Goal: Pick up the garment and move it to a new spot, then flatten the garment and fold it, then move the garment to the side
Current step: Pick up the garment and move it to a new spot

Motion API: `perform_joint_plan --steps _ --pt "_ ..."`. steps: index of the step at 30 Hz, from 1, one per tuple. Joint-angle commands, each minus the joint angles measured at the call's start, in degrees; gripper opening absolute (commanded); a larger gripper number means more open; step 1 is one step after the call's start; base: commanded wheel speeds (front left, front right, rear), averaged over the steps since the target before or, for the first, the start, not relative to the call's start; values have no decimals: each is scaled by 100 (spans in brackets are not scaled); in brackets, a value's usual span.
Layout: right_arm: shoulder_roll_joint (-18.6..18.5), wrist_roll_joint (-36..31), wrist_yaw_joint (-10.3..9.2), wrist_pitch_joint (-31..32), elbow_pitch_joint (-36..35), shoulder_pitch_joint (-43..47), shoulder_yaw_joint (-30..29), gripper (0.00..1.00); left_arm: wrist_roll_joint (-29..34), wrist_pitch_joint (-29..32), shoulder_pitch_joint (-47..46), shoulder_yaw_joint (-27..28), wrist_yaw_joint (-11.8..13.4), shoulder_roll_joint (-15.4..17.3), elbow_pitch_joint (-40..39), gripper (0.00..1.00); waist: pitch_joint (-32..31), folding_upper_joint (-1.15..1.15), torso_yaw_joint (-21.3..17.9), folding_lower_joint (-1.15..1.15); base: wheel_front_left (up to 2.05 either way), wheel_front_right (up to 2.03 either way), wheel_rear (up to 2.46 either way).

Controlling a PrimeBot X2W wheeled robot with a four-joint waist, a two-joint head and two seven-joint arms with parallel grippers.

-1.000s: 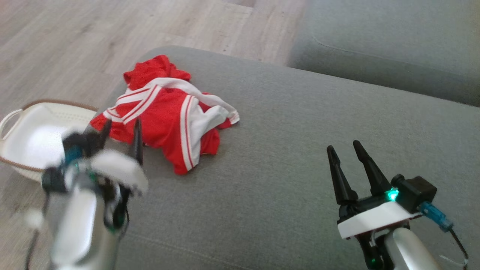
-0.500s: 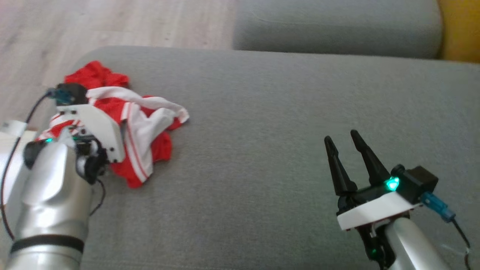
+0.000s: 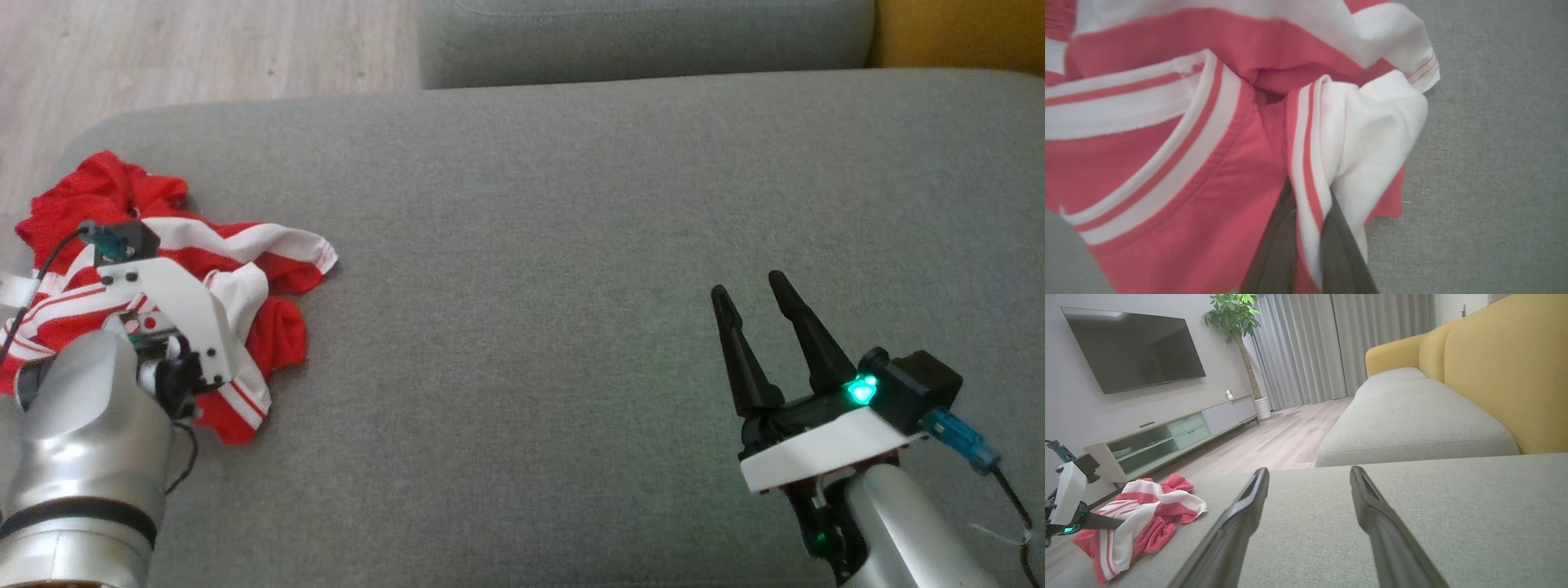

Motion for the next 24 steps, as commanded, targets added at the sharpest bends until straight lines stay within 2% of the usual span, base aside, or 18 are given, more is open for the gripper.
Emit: perform_joint_plan --steps 1,8,13,16,17,19,24 --pt "-39 54 44 -62 -160 -208 65 100 68 -66 -386 106 -36 342 -132 0 -64 0 52 0 0 0 0" --pt "65 36 44 -62 -124 -34 7 100 218 -381 -707 -242 -249 320 -304 0 -417 0 326 0 0 0 0" --pt "145 5 44 -62 -133 4 -61 100 79 -410 -1156 -697 -381 6 -1097 0 -647 0 423 0 0 0 0" --pt "184 0 44 -62 -150 -6 -80 100 -295 -300 -1270 -1033 -388 -247 -1744 0 -724 0 321 0 0 0 0" --pt "184 0 44 -62 -150 -6 -80 100 -295 -300 -1270 -1033 -388 -247 -1744 0 -724 0 321 0 0 0 0" --pt "213 -7 44 -62 -153 -3 -98 100 -597 -205 -1286 -1264 -389 -333 -2228 0 -759 0 196 0 0 0 0" --pt "226 -32 44 -62 -138 23 -182 100 -1677 -128 -1095 -1353 -390 -668 -3558 0 -792 0 -318 0 0 0 0"
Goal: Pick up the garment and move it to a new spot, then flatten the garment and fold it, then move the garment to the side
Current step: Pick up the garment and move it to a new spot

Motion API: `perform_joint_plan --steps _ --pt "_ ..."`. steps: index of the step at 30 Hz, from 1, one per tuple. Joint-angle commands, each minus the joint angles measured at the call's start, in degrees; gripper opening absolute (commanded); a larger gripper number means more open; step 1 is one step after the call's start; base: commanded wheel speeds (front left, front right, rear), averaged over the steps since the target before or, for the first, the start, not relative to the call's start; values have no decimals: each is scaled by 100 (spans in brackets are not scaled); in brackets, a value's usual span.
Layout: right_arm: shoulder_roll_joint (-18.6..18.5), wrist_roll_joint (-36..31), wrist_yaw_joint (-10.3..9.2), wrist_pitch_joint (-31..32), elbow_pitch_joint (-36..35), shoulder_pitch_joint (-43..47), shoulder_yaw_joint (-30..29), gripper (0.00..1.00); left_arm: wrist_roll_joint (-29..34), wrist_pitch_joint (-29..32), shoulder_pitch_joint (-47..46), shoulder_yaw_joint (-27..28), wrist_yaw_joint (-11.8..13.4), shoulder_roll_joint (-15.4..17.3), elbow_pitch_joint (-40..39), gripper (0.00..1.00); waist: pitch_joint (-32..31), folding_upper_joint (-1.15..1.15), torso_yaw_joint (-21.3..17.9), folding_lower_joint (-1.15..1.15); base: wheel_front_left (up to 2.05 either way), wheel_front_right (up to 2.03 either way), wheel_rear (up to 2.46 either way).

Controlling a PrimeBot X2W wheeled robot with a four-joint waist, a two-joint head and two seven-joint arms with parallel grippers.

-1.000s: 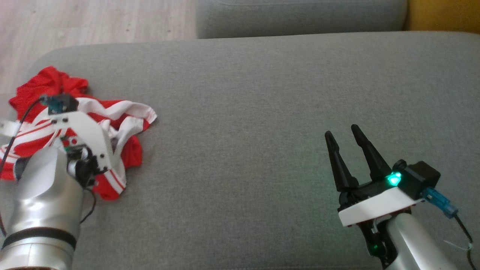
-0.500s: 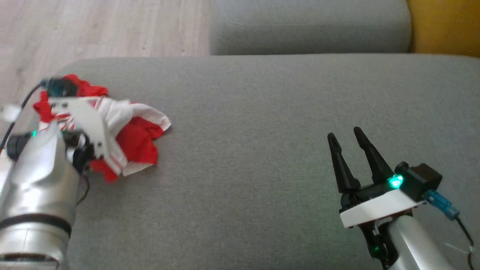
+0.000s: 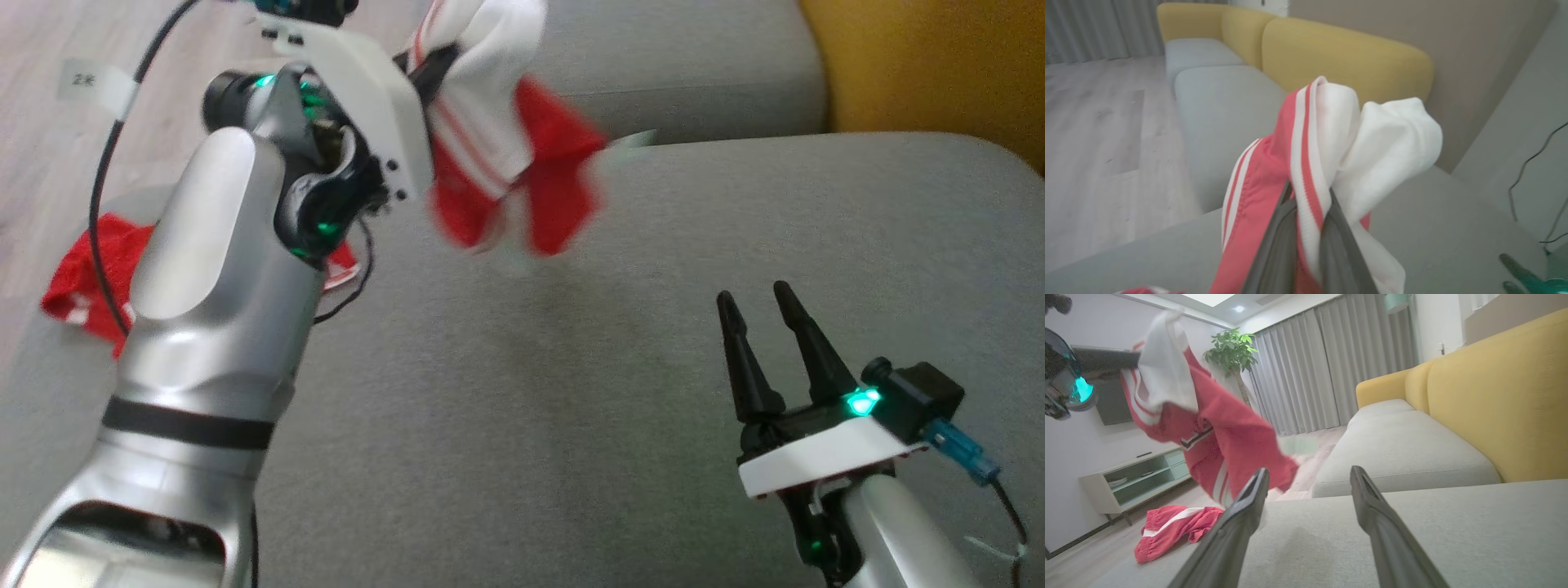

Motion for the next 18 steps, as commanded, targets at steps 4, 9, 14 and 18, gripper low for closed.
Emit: perform_joint_plan --steps 4,9,14,18 --pt "-97 -33 44 -62 -199 -94 -56 100 -507 -173 74 417 2 -1 -735 0 20 0 -477 0 0 0 0" --pt "-185 -25 44 -62 -228 -60 -138 100 -923 -324 905 314 -9 -76 -868 0 127 0 -691 0 0 0 0" --pt "-228 8 44 -62 -245 -94 -84 100 -1099 -649 1735 -210 -31 175 -279 47 235 0 -778 0 0 0 0" --pt "-266 29 44 -62 -247 -135 -37 100 -1203 -1197 1919 -476 -33 571 262 100 251 0 -802 0 0 0 0"
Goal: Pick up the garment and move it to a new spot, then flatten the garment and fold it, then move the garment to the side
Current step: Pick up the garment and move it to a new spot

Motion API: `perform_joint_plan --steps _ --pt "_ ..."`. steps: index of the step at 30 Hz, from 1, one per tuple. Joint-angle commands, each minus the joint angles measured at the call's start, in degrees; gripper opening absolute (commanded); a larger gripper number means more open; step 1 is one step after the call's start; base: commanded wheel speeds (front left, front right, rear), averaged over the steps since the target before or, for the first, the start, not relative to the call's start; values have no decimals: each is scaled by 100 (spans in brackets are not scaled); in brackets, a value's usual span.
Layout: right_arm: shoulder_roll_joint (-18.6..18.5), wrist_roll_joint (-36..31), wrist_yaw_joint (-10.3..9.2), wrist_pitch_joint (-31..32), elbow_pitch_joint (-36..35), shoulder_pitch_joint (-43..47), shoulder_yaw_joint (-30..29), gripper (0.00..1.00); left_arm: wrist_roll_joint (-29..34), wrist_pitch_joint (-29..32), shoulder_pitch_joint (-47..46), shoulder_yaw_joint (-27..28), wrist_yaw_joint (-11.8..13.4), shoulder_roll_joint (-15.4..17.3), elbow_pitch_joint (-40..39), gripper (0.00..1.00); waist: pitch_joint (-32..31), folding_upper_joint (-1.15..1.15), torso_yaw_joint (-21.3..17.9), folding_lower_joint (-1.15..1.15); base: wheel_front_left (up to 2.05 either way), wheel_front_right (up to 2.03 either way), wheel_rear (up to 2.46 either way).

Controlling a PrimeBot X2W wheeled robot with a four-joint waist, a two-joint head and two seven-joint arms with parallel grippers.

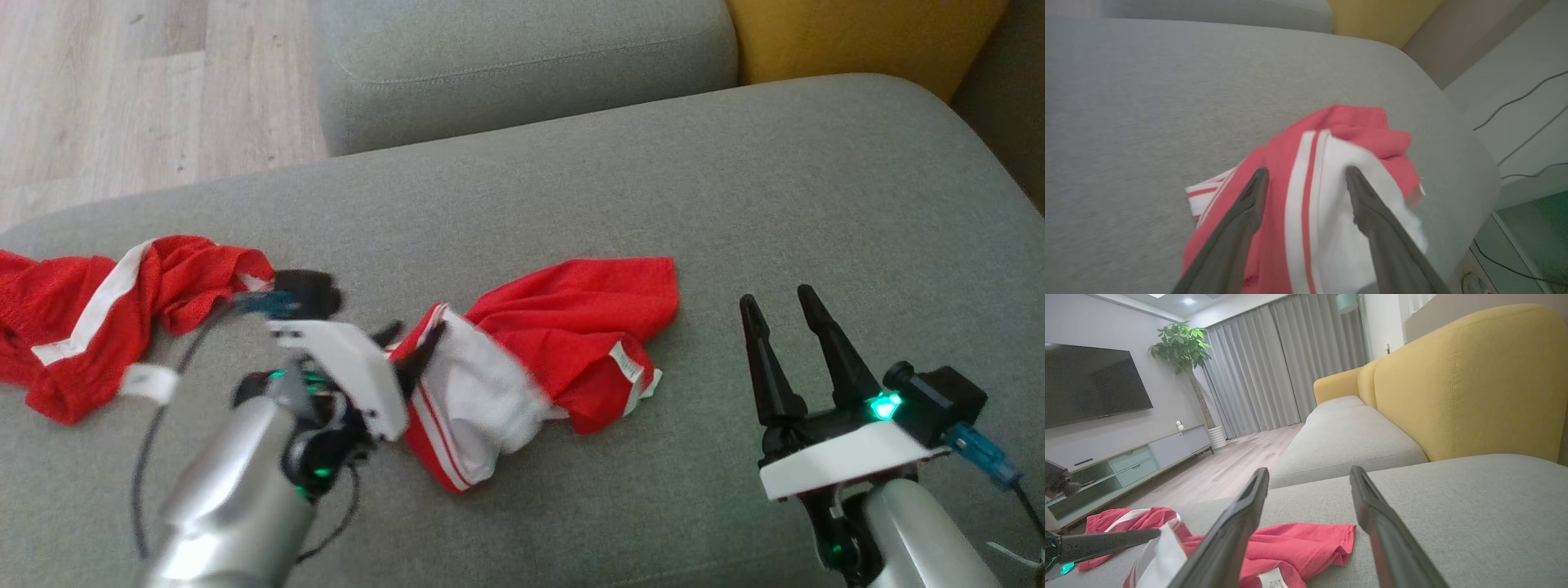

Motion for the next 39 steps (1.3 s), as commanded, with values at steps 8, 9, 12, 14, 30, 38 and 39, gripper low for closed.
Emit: perform_joint_plan --steps 8,9,12,14,30,38,39 --pt "-118 40 44 -62 -186 -87 73 100 304 -1680 -333 218 87 740 -480 100 -123 0 168 0 0 0 0" --pt "-117 47 44 -62 -180 -64 73 100 408 -1898 -263 241 189 773 -578 100 -136 0 203 0 0 0 0" --pt "-112 59 44 -62 -174 -6 50 100 628 -2478 36 357 584 804 -911 100 -163 0 314 0 0 0 0" --pt "-130 65 44 -62 -179 23 33 100 763 -2708 306 430 855 805 -1180 100 -168 0 382 0 0 0 0" --pt "-201 167 44 -62 -210 294 -343 100 2387 -2937 2597 1348 1929 73 -3211 100 -130 0 635 0 0 0 0" --pt "-235 153 44 -62 -193 256 -310 100 2691 -2938 2623 1657 1596 -200 -3129 100 -108 0 628 0 0 0 0" --pt "-234 154 44 -62 -192 255 -312 100 2718 -2938 2618 1688 1566 -224 -3118 100 -106 0 622 0 0 0 0"
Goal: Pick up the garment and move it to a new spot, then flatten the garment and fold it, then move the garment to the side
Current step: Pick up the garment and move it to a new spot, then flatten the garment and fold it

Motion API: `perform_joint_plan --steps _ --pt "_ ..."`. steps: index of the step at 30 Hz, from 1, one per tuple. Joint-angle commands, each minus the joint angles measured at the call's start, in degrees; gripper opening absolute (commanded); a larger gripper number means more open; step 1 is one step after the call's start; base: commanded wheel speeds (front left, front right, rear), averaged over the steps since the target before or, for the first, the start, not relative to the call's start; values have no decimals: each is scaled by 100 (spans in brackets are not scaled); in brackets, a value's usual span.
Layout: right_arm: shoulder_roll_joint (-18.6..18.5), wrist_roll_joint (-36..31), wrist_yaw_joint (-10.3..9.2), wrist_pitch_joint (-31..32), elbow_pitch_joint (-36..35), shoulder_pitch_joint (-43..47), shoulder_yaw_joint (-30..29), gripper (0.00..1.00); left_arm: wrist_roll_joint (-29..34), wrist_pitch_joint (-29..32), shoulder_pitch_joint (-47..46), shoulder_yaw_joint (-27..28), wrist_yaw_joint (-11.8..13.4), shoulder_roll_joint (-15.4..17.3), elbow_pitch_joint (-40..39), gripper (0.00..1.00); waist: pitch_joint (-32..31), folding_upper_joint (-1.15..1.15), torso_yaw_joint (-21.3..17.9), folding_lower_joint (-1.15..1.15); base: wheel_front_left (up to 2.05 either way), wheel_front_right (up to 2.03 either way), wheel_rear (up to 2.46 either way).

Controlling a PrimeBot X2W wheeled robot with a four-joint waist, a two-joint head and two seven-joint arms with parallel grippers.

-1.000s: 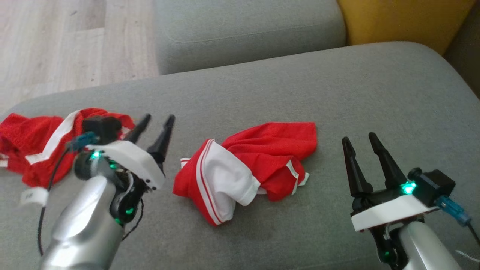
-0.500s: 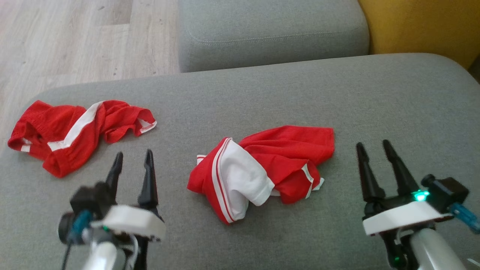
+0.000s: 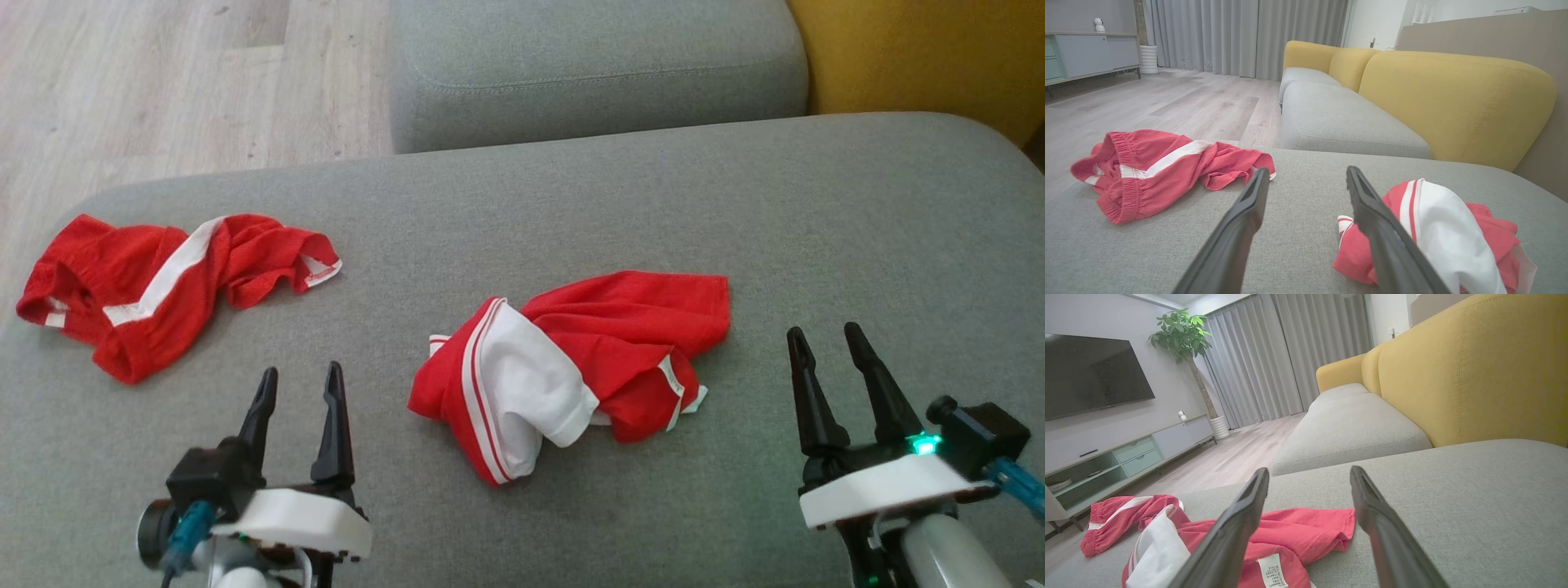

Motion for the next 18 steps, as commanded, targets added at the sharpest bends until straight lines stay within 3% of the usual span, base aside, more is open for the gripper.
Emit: perform_joint_plan --steps 1,13,15,18 --pt "-82 5 44 -62 -186 -218 92 100 77 -68 -334 279 -58 -26 -161 100 2 0 -10 0 0 0 0" --pt "6 16 44 -62 -98 -291 142 100 208 -47 -646 305 -456 -102 129 100 7 0 -142 0 0 0 0" --pt "16 10 44 -62 -89 -303 140 100 84 163 -834 201 -676 -96 234 100 10 0 -152 0 0 0 0" --pt "10 -14 44 -62 -86 -344 121 100 -41 998 -1398 -172 -1255 92 485 100 7 0 -135 0 0 0 0"
